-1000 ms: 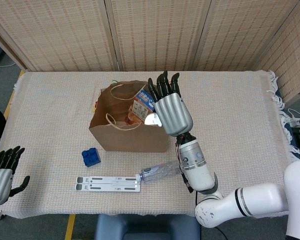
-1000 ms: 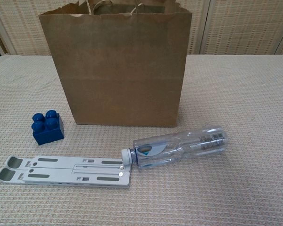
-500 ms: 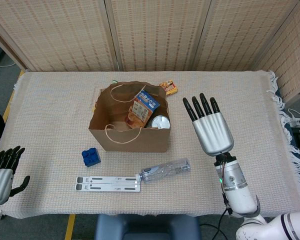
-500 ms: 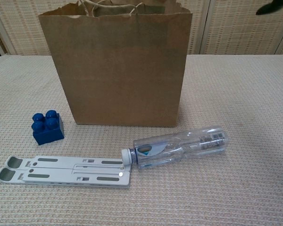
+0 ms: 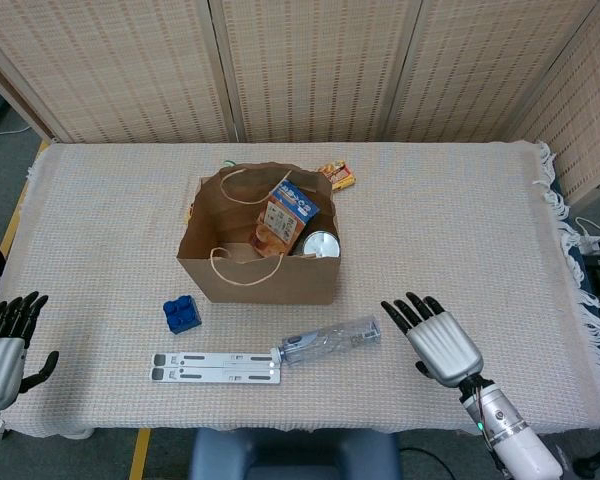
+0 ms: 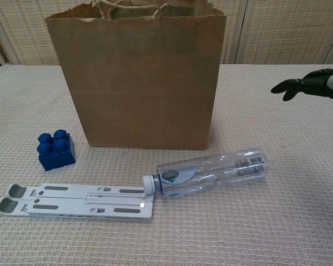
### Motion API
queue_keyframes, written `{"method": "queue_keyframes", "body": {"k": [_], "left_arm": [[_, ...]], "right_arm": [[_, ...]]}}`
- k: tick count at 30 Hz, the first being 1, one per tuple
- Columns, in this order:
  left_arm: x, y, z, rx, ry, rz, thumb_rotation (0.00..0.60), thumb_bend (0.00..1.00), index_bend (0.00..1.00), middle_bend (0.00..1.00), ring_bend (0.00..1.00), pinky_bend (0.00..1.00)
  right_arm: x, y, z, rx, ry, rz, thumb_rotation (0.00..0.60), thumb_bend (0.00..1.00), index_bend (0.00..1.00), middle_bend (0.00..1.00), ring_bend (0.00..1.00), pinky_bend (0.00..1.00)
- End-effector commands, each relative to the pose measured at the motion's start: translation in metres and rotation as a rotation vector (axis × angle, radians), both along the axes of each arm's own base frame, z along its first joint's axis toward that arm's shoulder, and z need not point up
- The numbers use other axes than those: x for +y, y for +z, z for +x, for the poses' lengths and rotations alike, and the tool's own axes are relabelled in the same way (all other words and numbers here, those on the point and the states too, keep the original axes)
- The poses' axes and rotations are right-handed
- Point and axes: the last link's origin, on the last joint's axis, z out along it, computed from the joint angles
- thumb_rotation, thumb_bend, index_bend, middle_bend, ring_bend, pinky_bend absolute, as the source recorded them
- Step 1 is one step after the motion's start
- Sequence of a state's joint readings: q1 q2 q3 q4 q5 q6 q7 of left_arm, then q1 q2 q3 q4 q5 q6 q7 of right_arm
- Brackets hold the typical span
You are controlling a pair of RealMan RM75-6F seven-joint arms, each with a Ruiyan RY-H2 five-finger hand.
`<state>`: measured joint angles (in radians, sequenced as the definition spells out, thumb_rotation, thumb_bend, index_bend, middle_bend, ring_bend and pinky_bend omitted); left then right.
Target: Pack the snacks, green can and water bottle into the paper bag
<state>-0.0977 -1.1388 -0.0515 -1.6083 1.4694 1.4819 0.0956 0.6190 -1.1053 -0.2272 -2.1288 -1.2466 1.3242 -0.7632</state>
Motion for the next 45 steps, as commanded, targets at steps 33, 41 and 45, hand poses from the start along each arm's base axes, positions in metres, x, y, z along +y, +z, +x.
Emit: {"method": "queue_keyframes", "body": {"k": [33,41,45], "left_arm": [[0.0,0.001,-0.001,-0.017,-0.007,-0.015,0.6,0.36,0.0,0.0,0.0,0.0],[0.0,0.001,-0.001,-0.014,-0.007,-0.014,0.6,0.36,0.0,0.0,0.0,0.0],[0.0,0.001,-0.001,-0.011,-0.006,-0.012,0.6,0.36,0.0,0.0,0.0,0.0]], "right_arm": [[-0.033,-0.142,0.056,0.109,-0.019,0.127,0.6,0.14,0.47,0.53,0.58,0.63],[-0.032,-0.107,0.06,-0.049,0.03,0.053,0.6,0.22,0.71,0.67,0.73,0.74],[-0.035,-0.082,0.068,-0.18,0.024,0.02,0.6,0.23,0.71,0.68,0.73,0.74]]}}
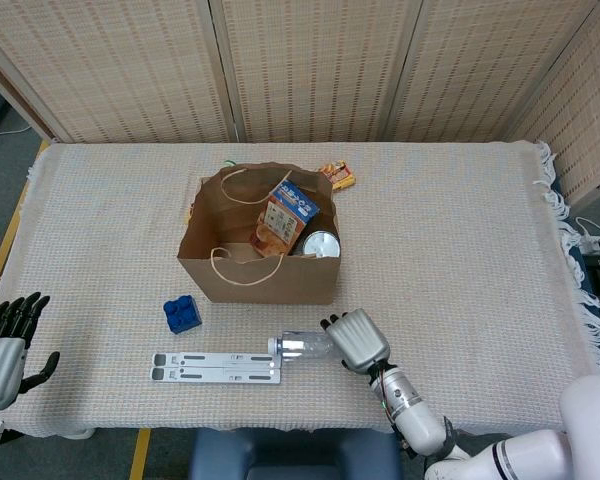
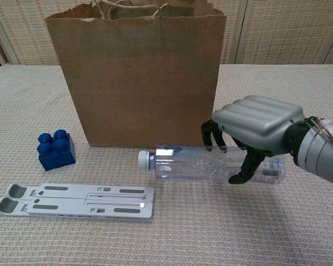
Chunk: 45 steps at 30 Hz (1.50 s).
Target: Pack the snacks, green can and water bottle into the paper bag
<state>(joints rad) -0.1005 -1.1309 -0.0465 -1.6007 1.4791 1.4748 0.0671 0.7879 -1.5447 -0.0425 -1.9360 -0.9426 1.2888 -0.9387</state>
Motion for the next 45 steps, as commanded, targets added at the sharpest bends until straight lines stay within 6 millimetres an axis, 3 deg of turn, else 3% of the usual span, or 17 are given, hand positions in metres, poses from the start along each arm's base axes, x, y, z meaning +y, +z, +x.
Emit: {"method": "queue_keyframes", "body": {"k": [1,10,18,22,28,33,41,45], "left_arm": [[0.0,0.0,0.0,0.001,0.001,0.001,0.6,0.36,0.0,0.0,0.0,0.0],[0.0,0.0,0.0,0.004,0.001,0.003,0.6,0.36,0.0,0.0,0.0,0.0],[0.0,0.0,0.0,0.003,0.001,0.002,0.6,0.36,0.0,0.0,0.0,0.0],[0.0,0.0,0.0,0.002,0.0,0.001,0.6,0.36,0.0,0.0,0.0,0.0],[0.0,0.0,0.0,-0.002,-0.001,0.001,0.6,0.36,0.0,0.0,0.0,0.0],[0.0,0.0,0.0,-0.002,-0.001,0.002,0.6,0.36,0.0,0.0,0.0,0.0],[0.001,0.0,-0.001,-0.008,0.0,0.0,0.6,0.36,0.0,0.0,0.0,0.0],[0.001,0.001,-0.001,-0.011,0.0,-0.001,0.6,0.35,0.0,0.0,0.0,0.0]], "right_arm": [[-0.002,0.03,0.007,-0.138,-0.009,-0.041,0.6,0.23,0.71,0.68,0.73,0.74],[-0.019,0.096,0.032,-0.286,0.044,-0.165,0.6,0.23,0.71,0.68,0.73,0.74],[-0.038,0.165,0.088,-0.509,0.166,-0.344,0.6,0.23,0.71,0.68,0.72,0.74],[-0.052,0.178,0.102,-0.547,0.16,-0.413,0.6,0.23,0.71,0.68,0.72,0.74],[-0.083,0.169,0.125,-0.512,0.118,-0.452,0.6,0.23,0.71,0.68,0.72,0.74],[-0.106,0.139,0.143,-0.461,0.091,-0.442,0.6,0.23,0.71,0.68,0.72,0.74],[-0.122,0.1,0.175,-0.525,0.08,-0.43,0.6,0.23,0.71,0.68,0.71,0.74],[-0.121,0.081,0.175,-0.463,0.092,-0.418,0.6,0.23,0.64,0.67,0.66,0.72]]}}
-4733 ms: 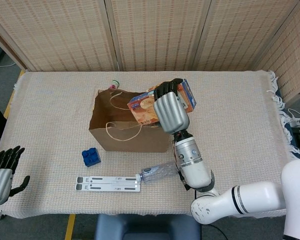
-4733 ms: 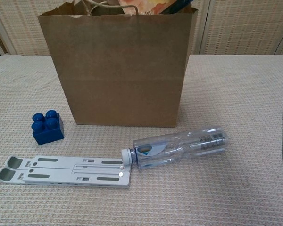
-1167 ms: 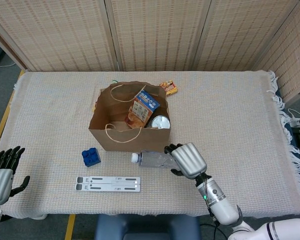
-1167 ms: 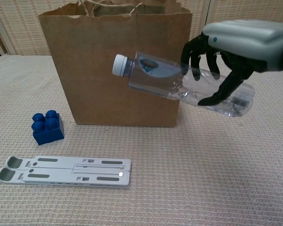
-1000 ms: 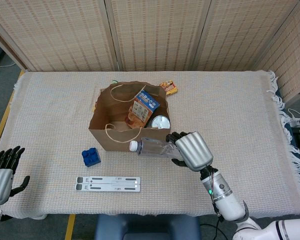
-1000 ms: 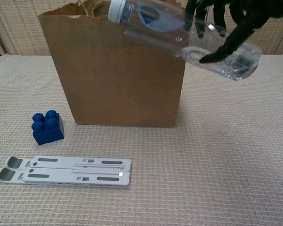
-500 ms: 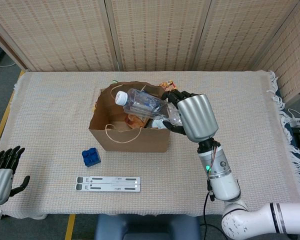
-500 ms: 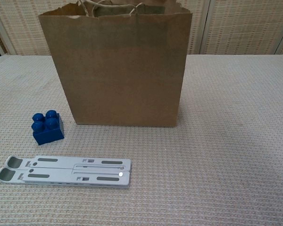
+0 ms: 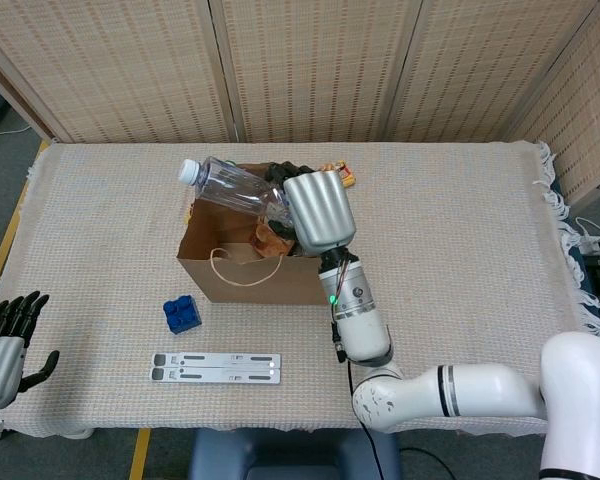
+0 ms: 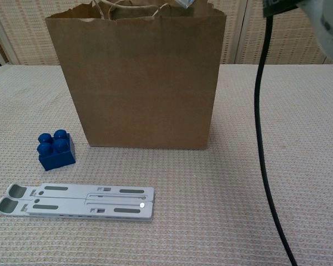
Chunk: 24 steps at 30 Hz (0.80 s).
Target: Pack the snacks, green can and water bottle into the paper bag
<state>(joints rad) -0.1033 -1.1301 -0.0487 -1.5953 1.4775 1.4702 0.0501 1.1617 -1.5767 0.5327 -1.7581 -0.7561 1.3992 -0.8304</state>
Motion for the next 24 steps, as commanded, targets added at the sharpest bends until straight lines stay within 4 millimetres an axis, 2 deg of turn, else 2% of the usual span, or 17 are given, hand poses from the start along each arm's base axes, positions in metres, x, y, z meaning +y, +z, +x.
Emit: {"method": "queue_keyframes", "body": {"k": [1,2,4,6,7,16,19,22,24], "left_arm": [[0.0,0.0,0.0,0.001,-0.001,-0.001,0.6,0.35,0.0,0.0,0.0,0.0],[0.0,0.0,0.0,0.001,-0.001,-0.001,0.6,0.35,0.0,0.0,0.0,0.0],[0.0,0.0,0.0,0.001,-0.002,0.0,0.6,0.36,0.0,0.0,0.0,0.0],[-0.001,0.0,0.0,0.003,-0.002,0.0,0.6,0.35,0.0,0.0,0.0,0.0],[-0.001,0.0,0.0,0.004,-0.002,0.001,0.6,0.35,0.0,0.0,0.0,0.0],[-0.001,-0.001,0.0,0.011,0.002,0.005,0.6,0.36,0.0,0.0,0.0,0.0],[-0.001,-0.001,0.001,0.01,0.002,0.006,0.6,0.36,0.0,0.0,0.0,0.0],[-0.001,-0.001,0.0,0.009,0.002,0.006,0.6,0.36,0.0,0.0,0.0,0.0],[-0.001,-0.001,0.0,0.01,0.002,0.006,0.6,0.36,0.0,0.0,0.0,0.0]], "right_arm": [[0.002,-0.017,-0.001,0.068,-0.005,0.029,0.6,0.23,0.56,0.64,0.59,0.66],[0.003,-0.022,-0.005,0.105,-0.022,0.056,0.6,0.23,0.48,0.59,0.52,0.61],[0.006,-0.026,-0.011,0.159,-0.049,0.096,0.6,0.21,0.18,0.34,0.25,0.39],[0.008,-0.024,-0.014,0.19,-0.071,0.116,0.6,0.17,0.03,0.17,0.08,0.25],[0.008,-0.021,-0.015,0.19,-0.074,0.117,0.6,0.14,0.0,0.12,0.04,0.2],[0.021,0.014,-0.031,0.12,-0.07,0.092,0.6,0.11,0.0,0.09,0.03,0.16],[0.035,0.031,-0.047,0.093,-0.053,0.083,0.6,0.11,0.0,0.09,0.03,0.16],[0.039,0.035,-0.053,0.091,-0.048,0.08,0.6,0.11,0.0,0.09,0.03,0.15],[0.051,0.046,-0.07,0.087,-0.045,0.068,0.6,0.11,0.0,0.09,0.03,0.14]]}}
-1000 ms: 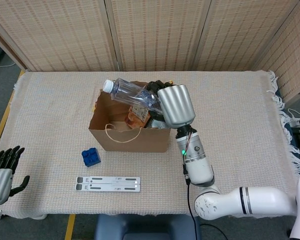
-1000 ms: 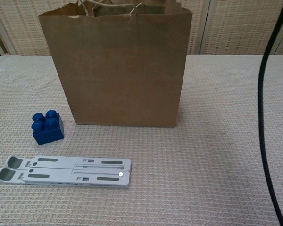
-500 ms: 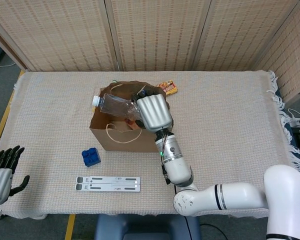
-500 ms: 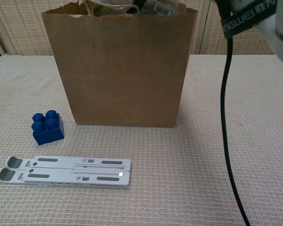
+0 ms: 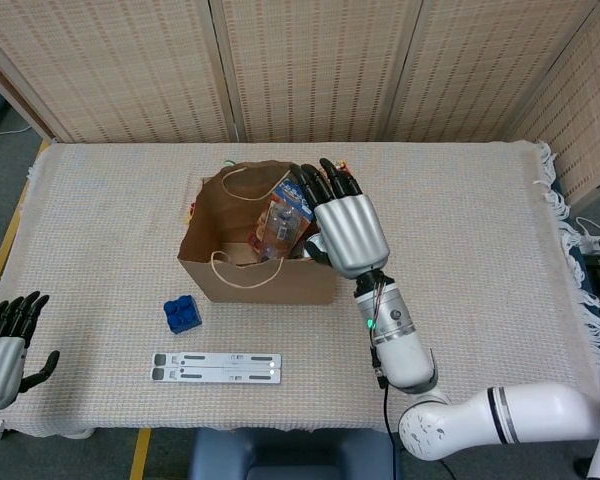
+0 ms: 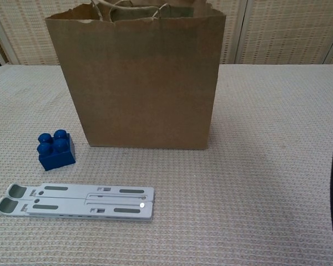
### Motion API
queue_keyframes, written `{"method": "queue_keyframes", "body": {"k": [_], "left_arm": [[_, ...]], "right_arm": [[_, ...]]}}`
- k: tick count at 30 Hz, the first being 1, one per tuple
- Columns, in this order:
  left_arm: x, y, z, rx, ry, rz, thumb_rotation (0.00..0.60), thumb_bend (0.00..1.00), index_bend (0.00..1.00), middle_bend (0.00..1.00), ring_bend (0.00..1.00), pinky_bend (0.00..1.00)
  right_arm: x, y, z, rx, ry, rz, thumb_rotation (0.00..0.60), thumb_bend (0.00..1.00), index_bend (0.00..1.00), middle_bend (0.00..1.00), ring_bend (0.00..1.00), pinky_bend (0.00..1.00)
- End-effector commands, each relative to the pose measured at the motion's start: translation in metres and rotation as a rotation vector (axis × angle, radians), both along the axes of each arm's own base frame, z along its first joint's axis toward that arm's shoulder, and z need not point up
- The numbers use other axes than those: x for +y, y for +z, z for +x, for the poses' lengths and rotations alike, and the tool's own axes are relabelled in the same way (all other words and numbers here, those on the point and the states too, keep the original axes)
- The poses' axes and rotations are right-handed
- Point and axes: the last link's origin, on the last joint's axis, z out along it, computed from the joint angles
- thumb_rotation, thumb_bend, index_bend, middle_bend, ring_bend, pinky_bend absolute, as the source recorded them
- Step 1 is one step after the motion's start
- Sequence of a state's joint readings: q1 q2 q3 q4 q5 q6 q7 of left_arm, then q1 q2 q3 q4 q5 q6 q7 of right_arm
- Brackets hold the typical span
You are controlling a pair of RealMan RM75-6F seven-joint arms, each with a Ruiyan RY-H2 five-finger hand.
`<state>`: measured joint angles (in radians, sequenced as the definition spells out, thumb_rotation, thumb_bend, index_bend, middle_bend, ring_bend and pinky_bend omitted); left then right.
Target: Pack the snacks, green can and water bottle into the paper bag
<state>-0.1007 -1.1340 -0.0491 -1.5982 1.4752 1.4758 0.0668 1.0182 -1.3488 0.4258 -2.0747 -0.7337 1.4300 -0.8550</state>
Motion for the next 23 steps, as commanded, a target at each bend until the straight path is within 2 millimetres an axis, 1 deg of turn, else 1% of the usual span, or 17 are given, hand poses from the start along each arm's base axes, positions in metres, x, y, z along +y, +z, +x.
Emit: {"method": "queue_keyframes", "body": {"k": [1,2,3,4,5,6,7,8,10,11,14,16,17,18,20,22,23], "left_arm": [[0.0,0.0,0.0,0.001,-0.001,0.0,0.6,0.36,0.0,0.0,0.0,0.0],[0.0,0.0,0.0,0.002,-0.001,0.0,0.6,0.36,0.0,0.0,0.0,0.0],[0.0,0.0,0.001,0.004,-0.001,0.001,0.6,0.36,0.0,0.0,0.0,0.0],[0.0,0.0,0.001,0.005,-0.001,0.001,0.6,0.36,0.0,0.0,0.0,0.0],[0.0,0.0,0.001,0.007,-0.001,0.002,0.6,0.36,0.0,0.0,0.0,0.0],[0.0,-0.001,0.001,0.009,-0.001,0.003,0.6,0.36,0.0,0.0,0.0,0.0],[-0.001,-0.001,0.001,0.009,-0.001,0.004,0.6,0.36,0.0,0.0,0.0,0.0],[-0.001,-0.001,0.001,0.009,0.0,0.005,0.6,0.36,0.0,0.0,0.0,0.0],[-0.001,-0.001,0.001,0.01,0.001,0.006,0.6,0.36,0.0,0.0,0.0,0.0],[-0.001,-0.001,0.002,0.012,0.002,0.007,0.6,0.36,0.0,0.0,0.0,0.0],[0.0,-0.001,0.002,0.017,0.005,0.01,0.6,0.36,0.0,0.0,0.0,0.0],[0.0,-0.001,0.002,0.02,0.006,0.013,0.6,0.36,0.0,0.0,0.0,0.0],[-0.001,-0.001,0.002,0.021,0.008,0.015,0.6,0.36,0.0,0.0,0.0,0.0],[-0.001,-0.002,0.002,0.022,0.008,0.016,0.6,0.36,0.0,0.0,0.0,0.0],[-0.001,-0.002,0.002,0.021,0.008,0.017,0.6,0.36,0.0,0.0,0.0,0.0],[-0.002,-0.002,0.002,0.021,0.007,0.017,0.6,0.36,0.0,0.0,0.0,0.0],[-0.002,-0.002,0.002,0.02,0.008,0.017,0.6,0.36,0.0,0.0,0.0,0.0]], "right_arm": [[0.02,0.017,-0.031,-0.011,-0.002,-0.018,0.6,0.11,0.0,0.09,0.03,0.14],[0.04,0.035,-0.071,-0.038,-0.07,-0.057,0.6,0.11,0.0,0.09,0.03,0.14],[0.061,0.047,-0.101,-0.052,-0.084,-0.069,0.6,0.11,0.0,0.09,0.03,0.13],[0.068,0.051,-0.114,-0.051,-0.088,-0.071,0.6,0.11,0.0,0.09,0.02,0.13],[0.08,0.057,-0.137,-0.041,-0.103,-0.069,0.6,0.11,0.0,0.09,0.02,0.12],[0.089,0.06,-0.155,-0.027,-0.12,-0.064,0.6,0.11,0.0,0.09,0.02,0.11],[0.101,0.063,-0.177,-0.004,-0.147,-0.053,0.6,0.11,0.0,0.09,0.01,0.1],[0.11,0.064,-0.193,0.014,-0.172,-0.037,0.6,0.11,0.0,0.08,0.01,0.08],[0.13,0.063,-0.224,0.052,-0.235,0.012,0.6,0.1,0.0,0.03,0.0,0.02],[0.143,0.062,-0.241,0.069,-0.275,0.046,0.6,0.09,0.0,0.01,0.0,0.01],[0.172,0.055,-0.278,0.099,-0.352,0.108,0.6,0.06,0.0,0.0,0.0,0.0],[0.185,0.051,-0.293,0.112,-0.376,0.12,0.6,0.04,0.0,0.0,0.0,0.0],[0.184,0.058,-0.301,0.12,-0.375,0.057,0.6,0.04,0.0,0.0,0.0,0.0],[0.187,0.055,-0.306,0.127,-0.377,0.041,0.6,0.04,0.0,0.0,0.0,0.0],[0.198,0.04,-0.319,0.149,-0.354,0.015,0.6,0.04,0.0,0.0,0.0,0.0],[0.202,0.036,-0.325,0.167,-0.343,0.006,0.6,0.04,0.0,0.0,0.0,0.0],[0.202,0.035,-0.326,0.161,-0.331,0.005,0.6,0.04,0.0,0.0,0.0,0.0]]}}
